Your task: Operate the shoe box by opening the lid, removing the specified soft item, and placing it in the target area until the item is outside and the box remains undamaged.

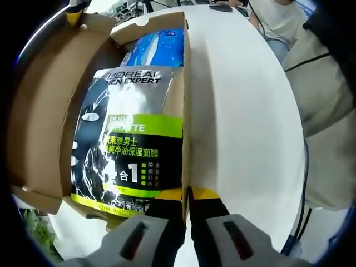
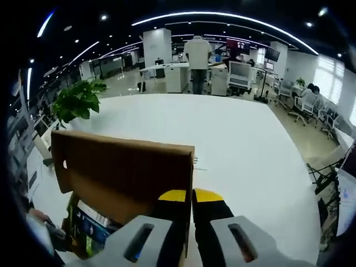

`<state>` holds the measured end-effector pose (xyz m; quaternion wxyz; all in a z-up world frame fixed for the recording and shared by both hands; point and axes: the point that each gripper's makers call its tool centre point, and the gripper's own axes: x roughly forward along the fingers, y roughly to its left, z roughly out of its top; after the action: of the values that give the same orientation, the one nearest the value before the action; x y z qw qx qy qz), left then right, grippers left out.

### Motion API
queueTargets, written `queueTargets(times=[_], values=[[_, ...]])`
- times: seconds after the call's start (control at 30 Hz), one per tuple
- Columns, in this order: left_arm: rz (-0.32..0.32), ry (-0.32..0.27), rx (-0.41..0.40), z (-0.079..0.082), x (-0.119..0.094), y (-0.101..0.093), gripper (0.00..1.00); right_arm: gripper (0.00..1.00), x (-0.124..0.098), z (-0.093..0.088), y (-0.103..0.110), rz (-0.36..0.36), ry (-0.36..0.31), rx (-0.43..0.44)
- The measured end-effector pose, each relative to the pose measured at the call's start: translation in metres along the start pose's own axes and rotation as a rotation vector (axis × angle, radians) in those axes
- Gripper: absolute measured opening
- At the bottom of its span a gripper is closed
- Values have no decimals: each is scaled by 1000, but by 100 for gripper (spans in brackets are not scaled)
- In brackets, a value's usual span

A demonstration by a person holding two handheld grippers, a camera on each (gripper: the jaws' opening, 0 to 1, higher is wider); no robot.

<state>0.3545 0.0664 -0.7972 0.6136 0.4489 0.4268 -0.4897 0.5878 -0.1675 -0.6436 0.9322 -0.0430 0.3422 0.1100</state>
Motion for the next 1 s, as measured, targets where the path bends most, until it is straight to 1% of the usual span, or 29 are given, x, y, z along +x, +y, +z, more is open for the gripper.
queueTargets(times=[0.17, 0.33, 0.4, 0.43, 0.47, 0.53, 0.73, 0.83, 0.93, 1.0], values=[[6, -2, 4, 0, 0, 0, 1, 0, 2, -3, 0, -9, 3, -4], [4, 1, 2, 0, 0, 0, 1, 0, 5, -4, 0, -6, 8, -25], [4, 1, 1, 0, 0, 0, 1, 0, 7, -6, 0, -13, -11, -40], [5, 1, 1, 0, 0, 0, 1, 0, 8, -10, 0, -16, -4, -39], [5, 1, 2, 0, 0, 0, 1, 0, 9, -15, 0, -21, 18, -55], [6, 1, 3, 0, 0, 0, 1, 0, 11, -13, 0, -20, 6, -68], [9, 2, 4, 0, 0, 1, 1, 0, 13, -13, -1, -4, 20, -4], [11, 3, 4, 0, 1, 1, 1, 0, 14, -14, -1, -1, 23, 6], [16, 2, 5, 0, 1, 1, 1, 0, 16, -21, 0, -2, 44, 5], [19, 3, 5, 0, 1, 1, 1, 0, 16, -22, 0, -8, 36, 9]])
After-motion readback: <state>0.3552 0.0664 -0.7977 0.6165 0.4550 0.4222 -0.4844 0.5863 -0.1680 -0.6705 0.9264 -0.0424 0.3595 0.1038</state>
